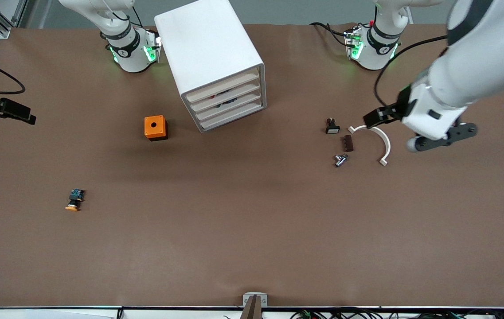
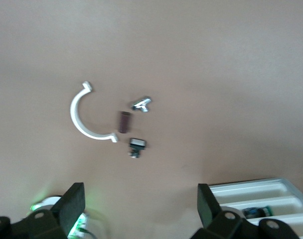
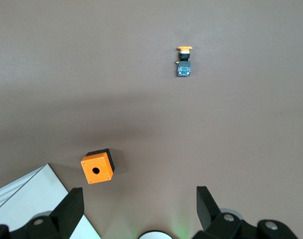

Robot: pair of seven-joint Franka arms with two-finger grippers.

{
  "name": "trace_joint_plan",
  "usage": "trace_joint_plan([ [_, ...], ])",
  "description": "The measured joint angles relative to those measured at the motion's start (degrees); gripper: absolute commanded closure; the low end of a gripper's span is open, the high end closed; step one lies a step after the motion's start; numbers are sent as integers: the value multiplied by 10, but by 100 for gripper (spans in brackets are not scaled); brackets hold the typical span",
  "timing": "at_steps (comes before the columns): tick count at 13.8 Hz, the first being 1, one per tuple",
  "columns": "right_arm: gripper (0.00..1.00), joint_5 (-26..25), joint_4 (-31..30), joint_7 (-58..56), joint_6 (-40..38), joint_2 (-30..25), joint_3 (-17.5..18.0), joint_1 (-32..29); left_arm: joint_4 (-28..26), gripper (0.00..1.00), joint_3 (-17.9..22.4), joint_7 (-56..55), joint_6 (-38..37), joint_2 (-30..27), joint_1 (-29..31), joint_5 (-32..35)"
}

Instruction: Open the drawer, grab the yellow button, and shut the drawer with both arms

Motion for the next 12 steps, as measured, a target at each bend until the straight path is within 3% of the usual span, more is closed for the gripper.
trace_joint_plan([
  [2, 0, 0, -6, 0, -6, -19, 0, 0, -11, 1, 11, 78, -15, -15, 25, 0],
  [6, 0, 0, -40, 0, -10, -51, 1, 0, -87, 1, 117, 221, -10, -68, -3, 0],
  [9, 0, 0, -63, 0, -9, -68, 8, 3, -198, 1, 171, 271, 76, -131, -21, 0],
  [12, 0, 0, -67, 0, -9, -71, 11, 6, -301, 1, 175, 276, 166, -189, -22, 0],
])
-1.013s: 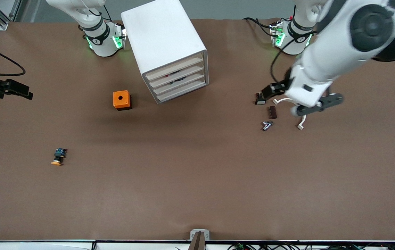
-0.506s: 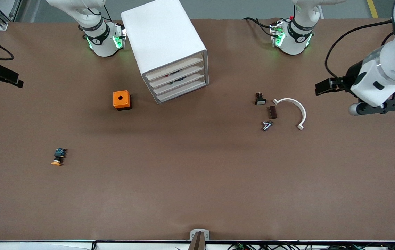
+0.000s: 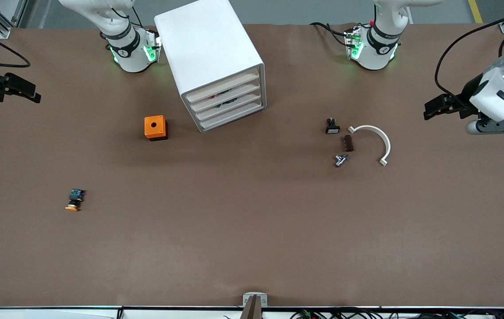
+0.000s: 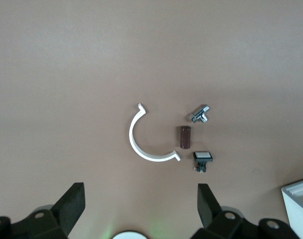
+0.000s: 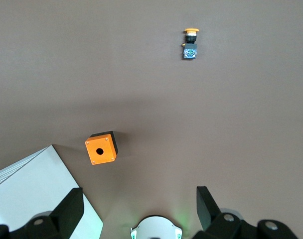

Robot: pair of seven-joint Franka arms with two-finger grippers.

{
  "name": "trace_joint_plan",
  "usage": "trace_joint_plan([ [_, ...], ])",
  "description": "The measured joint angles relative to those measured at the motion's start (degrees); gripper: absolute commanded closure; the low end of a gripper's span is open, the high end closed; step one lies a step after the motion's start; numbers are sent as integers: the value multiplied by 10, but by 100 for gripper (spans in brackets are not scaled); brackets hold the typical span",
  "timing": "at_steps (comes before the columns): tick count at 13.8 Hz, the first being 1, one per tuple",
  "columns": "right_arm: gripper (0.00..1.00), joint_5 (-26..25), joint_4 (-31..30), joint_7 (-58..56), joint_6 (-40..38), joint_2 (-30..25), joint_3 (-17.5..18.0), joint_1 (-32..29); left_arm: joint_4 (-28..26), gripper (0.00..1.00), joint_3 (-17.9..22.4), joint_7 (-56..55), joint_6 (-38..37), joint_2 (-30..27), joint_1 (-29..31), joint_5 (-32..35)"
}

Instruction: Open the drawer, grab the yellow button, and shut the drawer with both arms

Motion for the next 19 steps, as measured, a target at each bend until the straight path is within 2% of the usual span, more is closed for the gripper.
trace_joint_plan([
  [3, 0, 0, -2, 0, 0, -2, 0, 0, -7, 1, 1, 0, 27, -22, 5, 0],
  [8, 0, 0, -43, 0, 21, -37, 1, 9, 32, 1, 5, -1, 23, -34, 9, 0],
  [12, 0, 0, -48, 0, 25, -43, 1, 11, 64, 1, 5, -2, -17, -34, 8, 0],
  [19, 0, 0, -48, 0, 50, -44, 2, 12, 68, 1, 4, -2, -43, -32, 8, 0],
])
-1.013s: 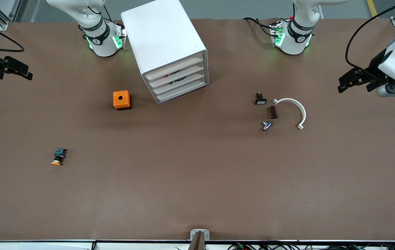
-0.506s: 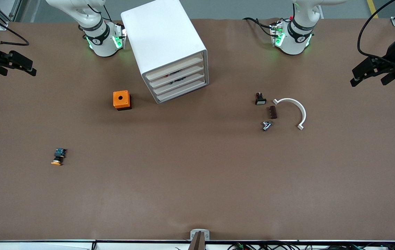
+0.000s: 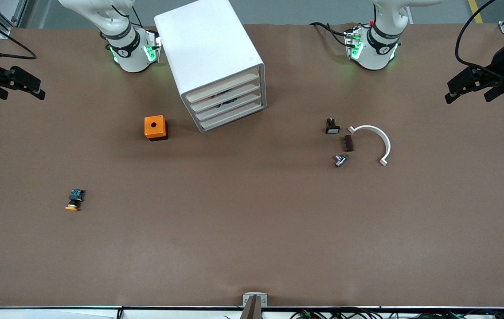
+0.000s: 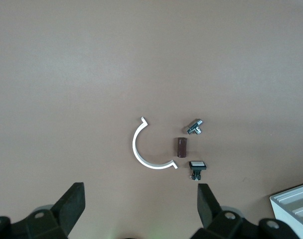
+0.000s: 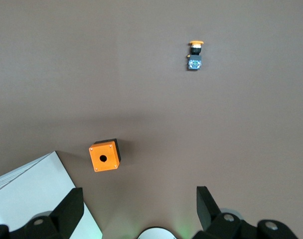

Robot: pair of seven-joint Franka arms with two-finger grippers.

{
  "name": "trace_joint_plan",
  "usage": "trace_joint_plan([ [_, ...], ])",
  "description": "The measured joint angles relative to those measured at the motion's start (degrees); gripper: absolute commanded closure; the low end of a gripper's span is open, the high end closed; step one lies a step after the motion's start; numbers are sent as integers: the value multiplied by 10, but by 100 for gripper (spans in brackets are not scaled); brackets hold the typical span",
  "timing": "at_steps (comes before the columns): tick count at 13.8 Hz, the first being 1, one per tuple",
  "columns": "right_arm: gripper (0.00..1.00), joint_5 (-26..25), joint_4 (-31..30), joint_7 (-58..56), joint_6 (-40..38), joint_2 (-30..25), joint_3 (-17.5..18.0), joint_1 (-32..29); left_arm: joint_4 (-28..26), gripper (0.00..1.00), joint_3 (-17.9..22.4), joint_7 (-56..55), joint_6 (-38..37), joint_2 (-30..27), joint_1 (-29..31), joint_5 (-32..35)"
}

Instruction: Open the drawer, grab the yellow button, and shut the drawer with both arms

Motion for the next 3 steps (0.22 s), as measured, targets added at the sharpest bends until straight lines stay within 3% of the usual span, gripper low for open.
trace_joint_plan([
  [3, 0, 0, 0, 0, 11, -2, 0, 0, 0, 1, 2, 0, 0, 3, 1, 0],
])
